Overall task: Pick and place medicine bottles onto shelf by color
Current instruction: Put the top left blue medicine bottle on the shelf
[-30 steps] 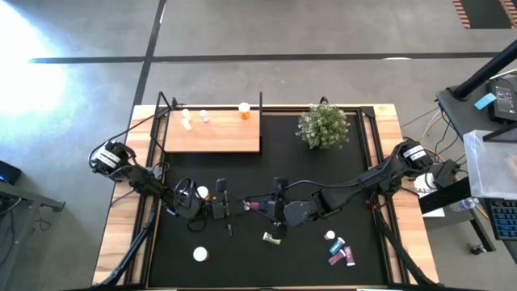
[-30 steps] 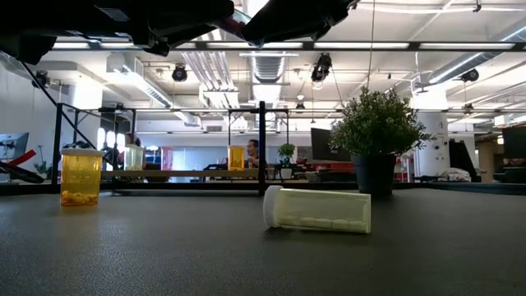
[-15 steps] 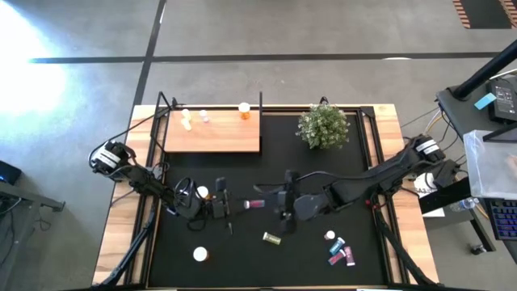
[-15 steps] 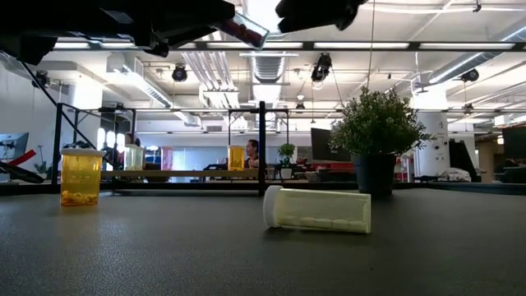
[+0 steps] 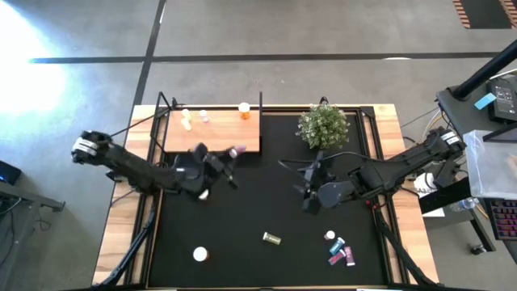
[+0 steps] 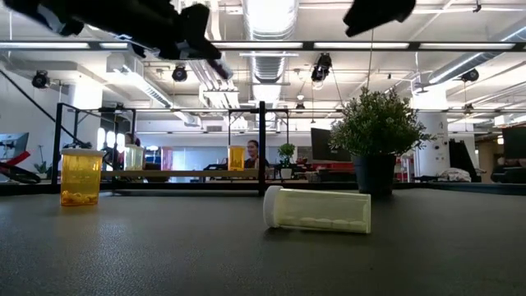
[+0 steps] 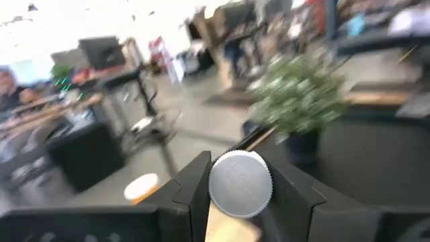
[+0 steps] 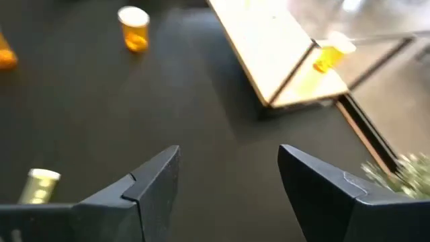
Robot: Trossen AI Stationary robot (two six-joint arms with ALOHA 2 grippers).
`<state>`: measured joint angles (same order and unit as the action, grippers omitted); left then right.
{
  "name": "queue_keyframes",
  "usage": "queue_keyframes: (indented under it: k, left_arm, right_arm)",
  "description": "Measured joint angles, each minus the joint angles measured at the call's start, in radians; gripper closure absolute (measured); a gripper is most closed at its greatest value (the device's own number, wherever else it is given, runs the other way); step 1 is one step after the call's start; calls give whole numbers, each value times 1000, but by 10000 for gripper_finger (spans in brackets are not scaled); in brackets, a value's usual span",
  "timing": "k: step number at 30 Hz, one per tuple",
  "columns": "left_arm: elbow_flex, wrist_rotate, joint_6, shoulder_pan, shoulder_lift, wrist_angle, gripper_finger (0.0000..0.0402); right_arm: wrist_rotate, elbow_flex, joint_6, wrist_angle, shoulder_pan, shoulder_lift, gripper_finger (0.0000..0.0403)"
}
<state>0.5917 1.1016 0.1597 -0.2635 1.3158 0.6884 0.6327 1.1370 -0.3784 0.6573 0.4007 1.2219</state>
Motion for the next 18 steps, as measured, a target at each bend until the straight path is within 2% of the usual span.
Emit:
queue_keyframes:
  k: [4,8,14,18]
  left_arm:
    - [88,-143,-186,114,-101,-408,299]
    - [186,-342,-311,256,-140,-698,299]
    - [304,-543,-337,455,-112,-929,299]
    - [350,-644,-334,571,-60,-1006,299]
  right_arm:
    - [25,-55,-23,18,0,-26,159]
    - [44,-109,-23,15,0,-41,158]
    - [99,-156,-23,24,0,-68,158]
    - [103,-184,-18,27,-11,-115,158]
